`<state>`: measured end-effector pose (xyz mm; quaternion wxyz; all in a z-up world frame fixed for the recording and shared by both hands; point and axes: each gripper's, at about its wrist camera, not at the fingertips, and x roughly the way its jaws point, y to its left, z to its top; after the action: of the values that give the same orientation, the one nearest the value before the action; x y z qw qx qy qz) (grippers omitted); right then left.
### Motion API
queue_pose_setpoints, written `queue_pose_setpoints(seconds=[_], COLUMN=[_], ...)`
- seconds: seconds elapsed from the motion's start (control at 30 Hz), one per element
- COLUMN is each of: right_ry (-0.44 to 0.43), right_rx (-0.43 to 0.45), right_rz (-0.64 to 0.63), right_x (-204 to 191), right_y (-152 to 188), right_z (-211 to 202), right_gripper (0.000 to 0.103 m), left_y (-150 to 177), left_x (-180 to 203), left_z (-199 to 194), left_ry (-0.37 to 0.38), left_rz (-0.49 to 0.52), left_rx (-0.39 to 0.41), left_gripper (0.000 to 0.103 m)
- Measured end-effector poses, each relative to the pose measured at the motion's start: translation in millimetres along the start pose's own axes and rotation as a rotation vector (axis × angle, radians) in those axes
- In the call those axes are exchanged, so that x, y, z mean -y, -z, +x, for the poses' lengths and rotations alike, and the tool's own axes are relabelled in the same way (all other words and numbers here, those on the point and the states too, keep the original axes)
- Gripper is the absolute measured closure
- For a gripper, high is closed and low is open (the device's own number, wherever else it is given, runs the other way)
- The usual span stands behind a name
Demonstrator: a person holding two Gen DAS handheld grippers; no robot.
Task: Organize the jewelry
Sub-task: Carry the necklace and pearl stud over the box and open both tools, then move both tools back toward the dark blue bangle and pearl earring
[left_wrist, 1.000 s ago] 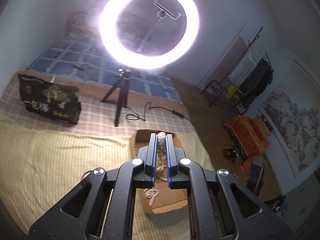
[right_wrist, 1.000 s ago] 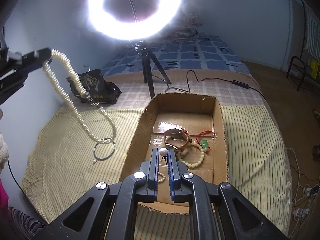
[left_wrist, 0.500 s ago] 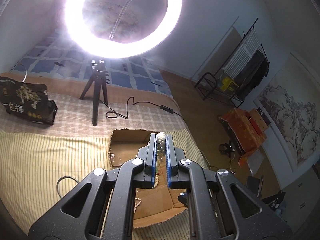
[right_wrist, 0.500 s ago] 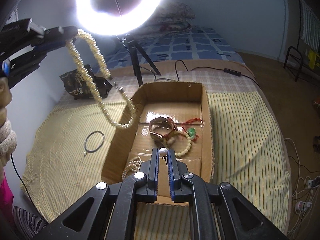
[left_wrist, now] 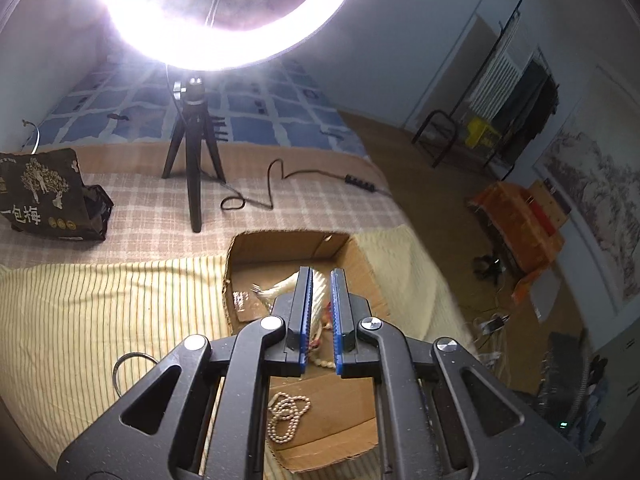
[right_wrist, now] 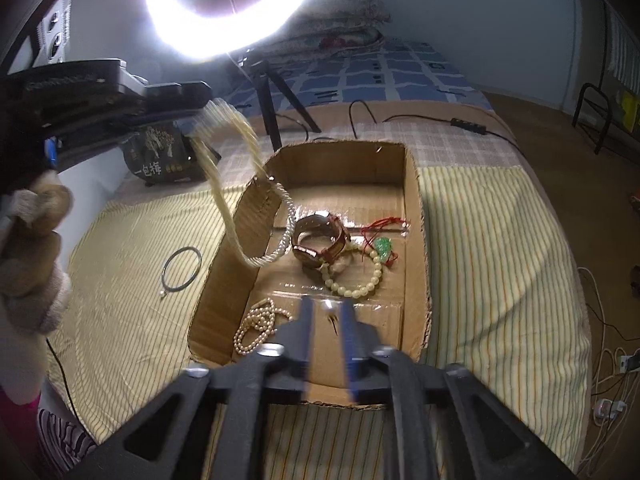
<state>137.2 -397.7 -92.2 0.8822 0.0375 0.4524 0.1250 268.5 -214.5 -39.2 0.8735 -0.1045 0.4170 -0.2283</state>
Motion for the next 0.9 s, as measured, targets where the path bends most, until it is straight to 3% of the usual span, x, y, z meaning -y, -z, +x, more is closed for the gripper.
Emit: queue_pose_setpoints(seconds=[0.03,0.1,0.13,0.17,0.27,0.37,0.9], right_ry=[0.002,0.01,0.017,0.025,0.041,0.072,0.076], right_rx=[-0.002,-0.004,-0.002,0.006,0.001,-0.003,0.032], right_rz=[-0.003,-0.013,-0.017,-0.025,-0.054,-0.063,-0.043], right_x=[-0.5,-2.1,-2.9,-4.5,-9.3,-11.8,-18.5], right_y=[1.5,4.1,4.9,6.0,8.1,8.5,4.9], right_z=[0.9,1.6,1.6,0.6,0.5,1.4,-13.6], right_gripper=[0.057,0.021,0.015,0.013,0.008,0.003,0.003], left_y=[1.5,4.7,6.5,8.0,9.0,9.5,11.7], left_x=[1.4,4.4,5.0,5.5,5.0,3.1,-10.9], left_z=[3.6,10.0,10.3,9.3,11.3,10.2,-10.7], left_ry=[-0.004,-0.029,-0.041,-0.054,-0.07,-0.08,-0.131], left_rz=[0.011,0.032,0.038,0.043,0.052,0.041,0.054], left_rx=[-0.014,-0.043,-0.036,-0.021,-0.034,-0.029,-0.001], left_gripper=[0.094,0.064,0.047,0.043,0.041,0.03,0.029])
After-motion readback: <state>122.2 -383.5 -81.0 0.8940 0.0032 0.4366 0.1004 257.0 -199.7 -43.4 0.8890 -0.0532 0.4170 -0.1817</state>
